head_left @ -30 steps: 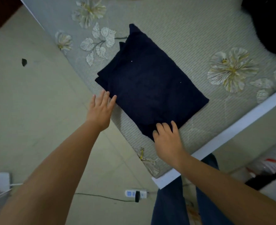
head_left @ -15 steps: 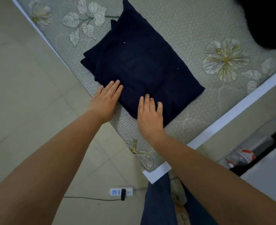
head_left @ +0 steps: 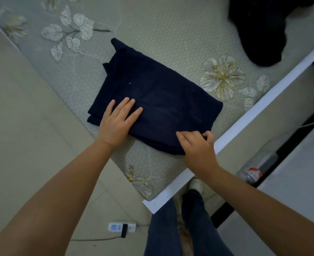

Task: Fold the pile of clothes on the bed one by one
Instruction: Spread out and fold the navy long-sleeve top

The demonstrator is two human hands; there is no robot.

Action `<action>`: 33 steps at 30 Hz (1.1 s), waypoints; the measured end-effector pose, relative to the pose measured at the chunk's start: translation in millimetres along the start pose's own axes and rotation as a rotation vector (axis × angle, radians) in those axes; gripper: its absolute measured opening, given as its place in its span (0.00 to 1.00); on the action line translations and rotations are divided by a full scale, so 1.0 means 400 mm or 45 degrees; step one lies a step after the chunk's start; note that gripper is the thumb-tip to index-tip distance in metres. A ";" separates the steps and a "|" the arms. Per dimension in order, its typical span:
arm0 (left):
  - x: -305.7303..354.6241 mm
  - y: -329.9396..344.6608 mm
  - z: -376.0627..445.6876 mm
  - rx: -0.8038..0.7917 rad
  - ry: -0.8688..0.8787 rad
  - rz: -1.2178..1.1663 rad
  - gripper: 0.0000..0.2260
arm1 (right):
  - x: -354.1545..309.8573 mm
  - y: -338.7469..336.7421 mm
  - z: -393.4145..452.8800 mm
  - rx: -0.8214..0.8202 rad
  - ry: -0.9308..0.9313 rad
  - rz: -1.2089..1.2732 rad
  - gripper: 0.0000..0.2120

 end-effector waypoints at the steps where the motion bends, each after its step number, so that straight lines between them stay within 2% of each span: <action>1: 0.021 0.014 0.005 -0.040 0.049 -0.025 0.15 | 0.024 0.000 -0.023 -0.011 0.004 -0.019 0.20; 3: 0.063 0.031 0.010 -0.132 0.089 -0.086 0.18 | 0.063 0.005 -0.058 -0.005 0.000 -0.070 0.18; 7: 0.117 0.018 0.010 -0.253 0.115 -0.089 0.19 | 0.101 0.008 -0.093 -0.034 -0.002 -0.123 0.23; 13: 0.163 -0.122 0.054 -0.371 -0.084 0.103 0.20 | 0.157 -0.074 -0.037 -0.015 -0.032 0.126 0.28; 16: 0.164 -0.216 0.132 -0.560 -0.186 0.239 0.24 | 0.228 -0.162 0.019 0.059 -0.082 0.176 0.27; 20: 0.246 -0.351 0.339 -0.463 -0.138 0.374 0.26 | 0.402 -0.307 0.104 0.157 -0.065 0.159 0.29; 25: 0.429 -0.488 0.655 -0.434 -0.028 0.429 0.24 | 0.711 -0.507 0.138 0.271 -0.029 -0.003 0.31; 33: 0.760 -0.645 1.168 -0.084 0.222 0.432 0.23 | 1.176 -0.834 0.148 0.384 0.313 -0.290 0.28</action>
Point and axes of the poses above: each hand's wrist, its own z-axis towards the middle knuckle, its own y-axis out of the palm, x = y × z, the point moved 1 cm from there along z, towards the middle knuckle, and after that the axes turned 6 degrees about y, right-handed, at the moved point
